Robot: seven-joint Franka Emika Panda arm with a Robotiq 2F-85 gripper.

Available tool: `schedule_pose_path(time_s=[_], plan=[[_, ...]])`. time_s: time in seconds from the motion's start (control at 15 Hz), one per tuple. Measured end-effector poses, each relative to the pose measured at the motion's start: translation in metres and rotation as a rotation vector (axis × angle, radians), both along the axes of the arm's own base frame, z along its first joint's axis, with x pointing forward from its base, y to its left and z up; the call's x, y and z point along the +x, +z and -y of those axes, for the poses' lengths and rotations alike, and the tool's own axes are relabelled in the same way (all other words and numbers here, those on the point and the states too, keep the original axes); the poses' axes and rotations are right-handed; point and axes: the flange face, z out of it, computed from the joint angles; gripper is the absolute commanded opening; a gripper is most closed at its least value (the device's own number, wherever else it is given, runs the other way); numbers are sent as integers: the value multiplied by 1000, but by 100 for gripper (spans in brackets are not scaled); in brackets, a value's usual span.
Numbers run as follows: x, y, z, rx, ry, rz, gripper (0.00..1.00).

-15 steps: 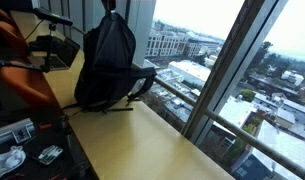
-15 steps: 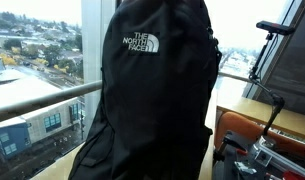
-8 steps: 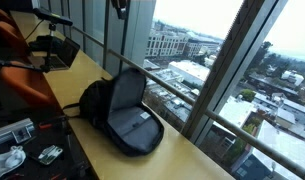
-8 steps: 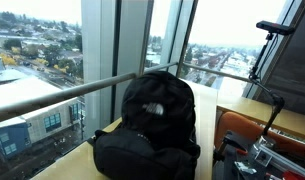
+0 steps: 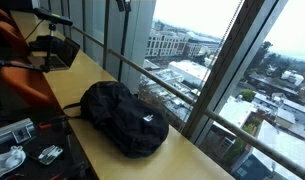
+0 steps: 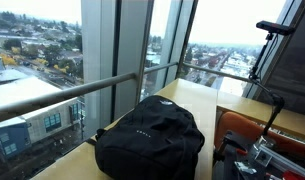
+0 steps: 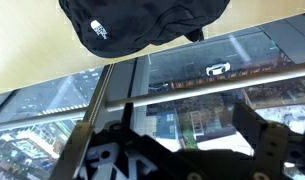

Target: Put the white cable in the black bag then lay the bag down.

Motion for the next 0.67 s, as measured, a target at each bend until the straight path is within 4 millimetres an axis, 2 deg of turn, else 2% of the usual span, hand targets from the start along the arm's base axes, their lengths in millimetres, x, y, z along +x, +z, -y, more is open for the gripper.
schedule_pose_path(time_s=[0.67], plan=[[0,3,-6,6,25,23,100]])
